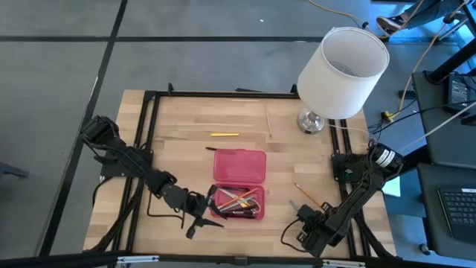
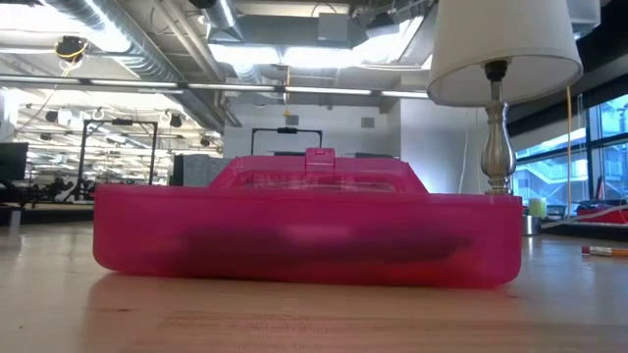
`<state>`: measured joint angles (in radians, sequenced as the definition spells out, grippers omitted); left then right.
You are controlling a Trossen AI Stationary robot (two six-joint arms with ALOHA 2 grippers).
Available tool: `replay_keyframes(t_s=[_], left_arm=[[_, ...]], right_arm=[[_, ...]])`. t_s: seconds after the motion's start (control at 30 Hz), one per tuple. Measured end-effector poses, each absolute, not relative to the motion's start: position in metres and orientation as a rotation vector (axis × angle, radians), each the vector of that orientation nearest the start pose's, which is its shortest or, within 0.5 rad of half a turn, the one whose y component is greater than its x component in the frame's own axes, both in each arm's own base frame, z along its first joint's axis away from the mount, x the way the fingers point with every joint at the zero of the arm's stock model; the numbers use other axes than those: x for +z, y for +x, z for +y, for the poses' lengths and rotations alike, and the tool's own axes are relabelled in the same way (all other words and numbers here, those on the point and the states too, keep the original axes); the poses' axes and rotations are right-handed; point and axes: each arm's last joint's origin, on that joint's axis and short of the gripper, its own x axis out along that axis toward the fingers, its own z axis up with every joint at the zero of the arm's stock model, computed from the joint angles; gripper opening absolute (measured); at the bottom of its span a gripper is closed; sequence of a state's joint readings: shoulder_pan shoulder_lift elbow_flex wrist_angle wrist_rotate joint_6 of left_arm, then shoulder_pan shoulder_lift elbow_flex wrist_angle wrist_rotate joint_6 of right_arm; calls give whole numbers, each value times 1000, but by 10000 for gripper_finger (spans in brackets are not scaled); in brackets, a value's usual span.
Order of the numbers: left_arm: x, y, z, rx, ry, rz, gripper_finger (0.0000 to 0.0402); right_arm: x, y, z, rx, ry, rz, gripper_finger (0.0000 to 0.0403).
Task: Pick & place school supplies into a supply box
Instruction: Put the blue pen into the red supply box
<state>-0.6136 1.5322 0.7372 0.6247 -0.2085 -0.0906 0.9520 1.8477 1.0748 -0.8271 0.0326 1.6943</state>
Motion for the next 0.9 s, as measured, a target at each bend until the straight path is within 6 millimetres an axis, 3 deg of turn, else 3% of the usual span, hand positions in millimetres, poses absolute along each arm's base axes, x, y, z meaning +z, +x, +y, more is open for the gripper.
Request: replay_keyframes(t_s=[0.37,0.73,0.9], left_arm=[[218,264,-179,-396,-21,175,108],[218,264,-179,-397,-21,176,109],[218,264,-179,-396,-20,176,108]], right_arm=[[132,179,249,-614,542,1447,132],[132,179,249,-613,542,1442,53],[136,181,251,-615,540,1443,38]])
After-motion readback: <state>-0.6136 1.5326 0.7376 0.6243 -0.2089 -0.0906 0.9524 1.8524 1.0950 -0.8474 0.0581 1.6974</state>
